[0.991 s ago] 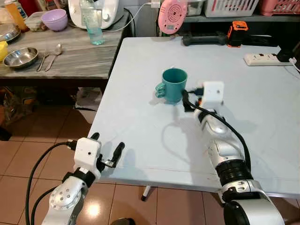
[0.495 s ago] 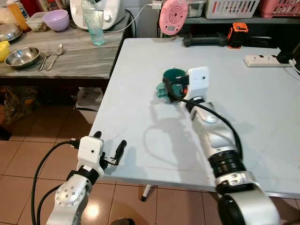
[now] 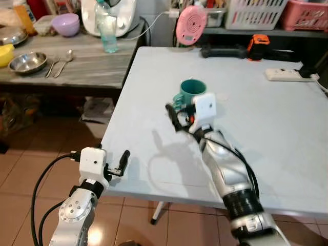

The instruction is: Setting the table

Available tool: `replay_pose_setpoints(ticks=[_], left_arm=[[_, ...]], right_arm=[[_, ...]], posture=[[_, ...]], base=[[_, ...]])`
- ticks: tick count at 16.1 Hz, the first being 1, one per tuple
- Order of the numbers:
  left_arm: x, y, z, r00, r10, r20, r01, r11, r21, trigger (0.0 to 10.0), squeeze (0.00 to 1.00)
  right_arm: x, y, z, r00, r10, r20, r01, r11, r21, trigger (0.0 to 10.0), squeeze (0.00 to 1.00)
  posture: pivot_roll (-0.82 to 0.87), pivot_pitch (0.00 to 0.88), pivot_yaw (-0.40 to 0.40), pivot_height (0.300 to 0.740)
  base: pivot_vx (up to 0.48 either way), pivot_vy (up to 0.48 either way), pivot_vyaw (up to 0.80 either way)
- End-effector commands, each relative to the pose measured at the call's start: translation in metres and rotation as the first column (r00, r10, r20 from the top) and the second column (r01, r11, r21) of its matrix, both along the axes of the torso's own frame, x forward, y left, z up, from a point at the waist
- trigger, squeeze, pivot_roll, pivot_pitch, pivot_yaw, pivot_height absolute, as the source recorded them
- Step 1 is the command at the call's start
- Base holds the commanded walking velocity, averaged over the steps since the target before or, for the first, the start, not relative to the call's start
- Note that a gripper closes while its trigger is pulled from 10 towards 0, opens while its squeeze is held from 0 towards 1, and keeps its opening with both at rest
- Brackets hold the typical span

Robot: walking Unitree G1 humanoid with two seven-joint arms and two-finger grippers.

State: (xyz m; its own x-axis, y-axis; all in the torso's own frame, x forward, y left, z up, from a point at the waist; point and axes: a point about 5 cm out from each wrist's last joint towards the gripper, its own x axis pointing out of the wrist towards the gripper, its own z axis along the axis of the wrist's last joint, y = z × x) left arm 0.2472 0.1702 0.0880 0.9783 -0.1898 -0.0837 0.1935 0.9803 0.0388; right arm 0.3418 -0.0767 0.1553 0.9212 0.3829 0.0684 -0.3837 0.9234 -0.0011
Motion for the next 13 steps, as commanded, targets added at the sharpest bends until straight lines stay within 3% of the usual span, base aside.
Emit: replay_pose_setpoints(ticks=[1,4,7,13], left_arm=[[0.003,-0.001,0.001,1.000,0.008,0.010,-0.008,1.000,0.003,10.0,0.00],[0.008,-0.004,-0.001,1.000,0.014,0.015,-0.014,1.000,-0.007,10.0,0.00],[0.012,-0.004,-0.001,1.000,0.010,0.020,-0.010,1.000,-0.003,10.0,0.00],[0.015,-0.004,-0.001,0.999,0.009,0.032,-0.009,1.000,0.003,10.0,0.00]], right_arm=[[-0.002,-0.002,0.004,1.000,0.007,0.019,-0.007,1.000,-0.008,10.0,0.00],[-0.006,-0.008,0.004,1.000,-0.008,0.016,0.009,1.000,-0.020,10.0,0.00],[-0.008,-0.011,0.003,1.000,-0.025,0.016,0.025,0.999,-0.024,10.0,0.00],[-0.010,-0.011,0.002,0.999,-0.031,0.013,0.031,0.999,-0.027,10.0,0.00]], posture=[[0.10,0.000,-0.006,0.740],[0.09,0.000,-0.005,0.740],[0.08,0.000,0.000,0.740],[0.08,0.000,-0.001,0.740]], base=[[0.000,0.000,-0.72],[0.000,0.000,-0.72],[0.000,0.000,0.00],[0.000,0.321,-0.14]])
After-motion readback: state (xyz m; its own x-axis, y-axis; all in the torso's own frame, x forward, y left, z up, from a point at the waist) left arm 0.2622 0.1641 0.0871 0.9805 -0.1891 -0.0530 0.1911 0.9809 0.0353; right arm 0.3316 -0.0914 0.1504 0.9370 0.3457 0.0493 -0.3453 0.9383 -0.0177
